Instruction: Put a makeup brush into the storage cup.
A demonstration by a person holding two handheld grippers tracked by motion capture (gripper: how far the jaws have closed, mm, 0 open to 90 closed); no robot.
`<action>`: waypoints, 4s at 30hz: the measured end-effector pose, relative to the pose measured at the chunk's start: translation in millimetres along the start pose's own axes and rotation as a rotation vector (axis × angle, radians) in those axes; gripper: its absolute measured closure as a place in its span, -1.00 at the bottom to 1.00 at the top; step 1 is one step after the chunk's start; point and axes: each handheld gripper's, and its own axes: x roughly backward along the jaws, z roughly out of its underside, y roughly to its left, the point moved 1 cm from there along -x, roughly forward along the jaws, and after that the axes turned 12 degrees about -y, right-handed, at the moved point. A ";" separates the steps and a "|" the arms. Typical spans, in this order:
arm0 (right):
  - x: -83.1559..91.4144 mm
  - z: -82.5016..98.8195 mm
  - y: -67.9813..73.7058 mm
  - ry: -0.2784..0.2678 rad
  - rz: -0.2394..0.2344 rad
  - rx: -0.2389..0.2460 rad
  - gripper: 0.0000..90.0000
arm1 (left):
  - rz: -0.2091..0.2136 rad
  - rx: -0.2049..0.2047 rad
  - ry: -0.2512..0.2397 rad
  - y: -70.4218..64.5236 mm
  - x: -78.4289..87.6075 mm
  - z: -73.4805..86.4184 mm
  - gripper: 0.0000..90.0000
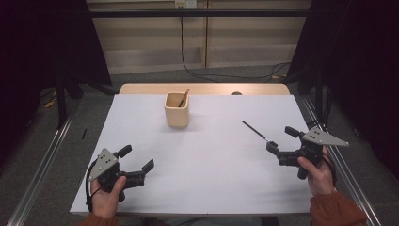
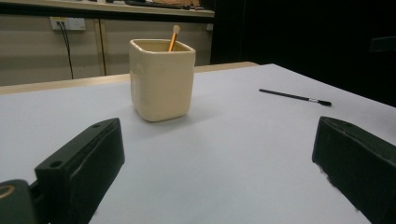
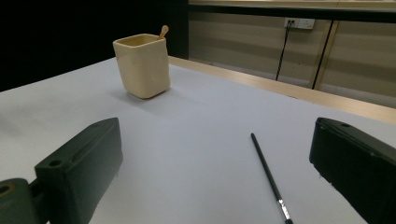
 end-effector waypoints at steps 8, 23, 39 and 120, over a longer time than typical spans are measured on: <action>-21.5 -5.0 -14.9 0.048 -0.004 0.026 -0.98 | -0.012 -0.004 -0.007 2.0 1.1 -1.2 -0.95; -61.3 -21.0 -29.3 0.067 -0.012 0.029 -0.96 | -0.005 0.011 0.002 2.6 1.4 -0.3 -0.95; -96.2 -42.1 -38.4 0.112 -0.003 0.054 -0.94 | -0.007 0.011 0.011 4.7 1.1 0.2 -0.95; -158.9 30.8 -73.5 1.257 -0.092 0.080 0.78 | 0.033 -0.043 0.049 2.8 -0.5 1.1 -0.95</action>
